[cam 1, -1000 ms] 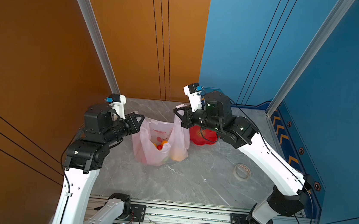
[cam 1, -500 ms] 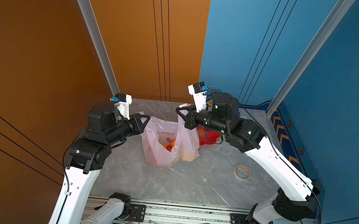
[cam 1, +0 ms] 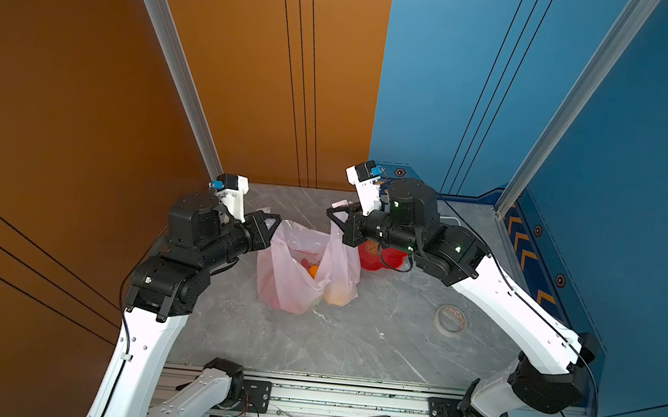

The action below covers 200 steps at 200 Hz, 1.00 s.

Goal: Place the fruits into the plastic bag

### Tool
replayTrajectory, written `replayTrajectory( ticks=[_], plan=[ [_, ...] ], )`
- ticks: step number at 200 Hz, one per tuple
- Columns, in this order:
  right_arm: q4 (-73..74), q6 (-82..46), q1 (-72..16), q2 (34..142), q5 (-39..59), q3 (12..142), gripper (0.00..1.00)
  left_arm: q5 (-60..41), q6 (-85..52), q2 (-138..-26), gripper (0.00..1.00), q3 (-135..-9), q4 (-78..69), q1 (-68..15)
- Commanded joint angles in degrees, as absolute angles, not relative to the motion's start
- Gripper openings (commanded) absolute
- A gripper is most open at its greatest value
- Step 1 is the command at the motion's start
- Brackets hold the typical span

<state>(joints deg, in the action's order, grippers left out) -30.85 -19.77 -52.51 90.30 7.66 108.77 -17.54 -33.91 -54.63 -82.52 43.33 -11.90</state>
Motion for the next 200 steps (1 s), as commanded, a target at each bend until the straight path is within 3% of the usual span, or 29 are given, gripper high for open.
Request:
replayTrajectory(
  ticks=[1,41,120,166,200],
  plan=[
    [-28.7,-19.8,-52.6,87.6,7.9,108.5,0.0,-16.6,-33.3,-55.4,0.0,-84.0,41.8,-14.1],
    [-28.9,-18.5,-52.4,82.5,5.1,106.8,0.0,-14.5,-33.2,-57.8,0.0,-87.5,41.8,-18.3],
    [-30.2,-18.4,-47.2,72.4,2.5,95.0,0.0,-5.0,-32.2,-67.4,0.0,-91.3,37.9,-35.4],
    [-30.1,-22.0,-37.3,68.9,9.0,86.6,0.0,-3.3,-32.3,-74.7,0.0,-91.9,34.3,-42.3],
    [-26.7,-25.3,-35.8,69.0,13.6,81.4,0.0,-2.7,-33.2,-77.9,0.0,-87.7,29.4,-44.5]
  ],
)
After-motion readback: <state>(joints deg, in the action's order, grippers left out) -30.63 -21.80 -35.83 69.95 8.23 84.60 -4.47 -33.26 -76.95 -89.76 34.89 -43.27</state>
